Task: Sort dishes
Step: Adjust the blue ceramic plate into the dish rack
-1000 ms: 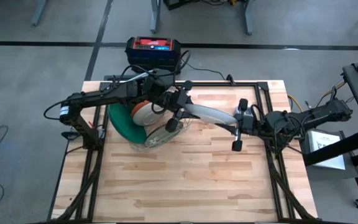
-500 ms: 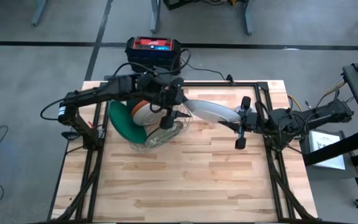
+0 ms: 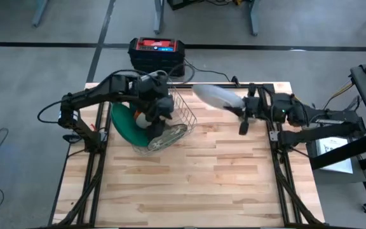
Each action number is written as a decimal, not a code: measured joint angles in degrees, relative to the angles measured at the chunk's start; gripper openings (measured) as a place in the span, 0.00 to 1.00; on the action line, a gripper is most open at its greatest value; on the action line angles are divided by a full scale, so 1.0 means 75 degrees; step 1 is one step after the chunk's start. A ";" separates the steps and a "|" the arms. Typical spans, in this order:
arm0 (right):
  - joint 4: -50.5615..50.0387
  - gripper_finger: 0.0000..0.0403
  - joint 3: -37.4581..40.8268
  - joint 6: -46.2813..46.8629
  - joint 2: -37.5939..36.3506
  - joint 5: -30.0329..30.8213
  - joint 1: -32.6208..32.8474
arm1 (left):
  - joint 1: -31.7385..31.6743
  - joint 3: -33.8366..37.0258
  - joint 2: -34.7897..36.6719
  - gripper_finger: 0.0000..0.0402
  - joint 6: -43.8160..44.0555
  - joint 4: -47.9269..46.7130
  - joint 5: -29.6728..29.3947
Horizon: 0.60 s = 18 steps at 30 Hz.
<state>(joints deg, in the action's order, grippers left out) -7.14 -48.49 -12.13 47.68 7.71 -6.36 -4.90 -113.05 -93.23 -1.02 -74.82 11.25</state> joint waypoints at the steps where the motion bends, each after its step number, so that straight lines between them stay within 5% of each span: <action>1: -0.0036 0.06 0.0003 -0.0067 0.0019 -0.0572 -0.0334 | 0.0122 0.0071 0.0054 0.47 0.0161 -0.0050 -0.0099; 9: 0.0346 0.06 -0.0081 -0.0408 0.0726 -0.4025 -0.2633 | 0.1235 0.0180 0.0727 0.40 0.1061 0.0016 -0.2302; 18: 0.0495 0.06 -0.1560 -0.0732 0.2975 -0.8408 -0.4192 | 0.2496 0.0183 0.1617 0.39 0.1446 0.0399 -0.4989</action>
<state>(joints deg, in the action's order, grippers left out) -3.43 -60.19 -17.62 69.99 -55.35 -37.81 13.81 -111.68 -81.10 9.82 -71.83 -26.16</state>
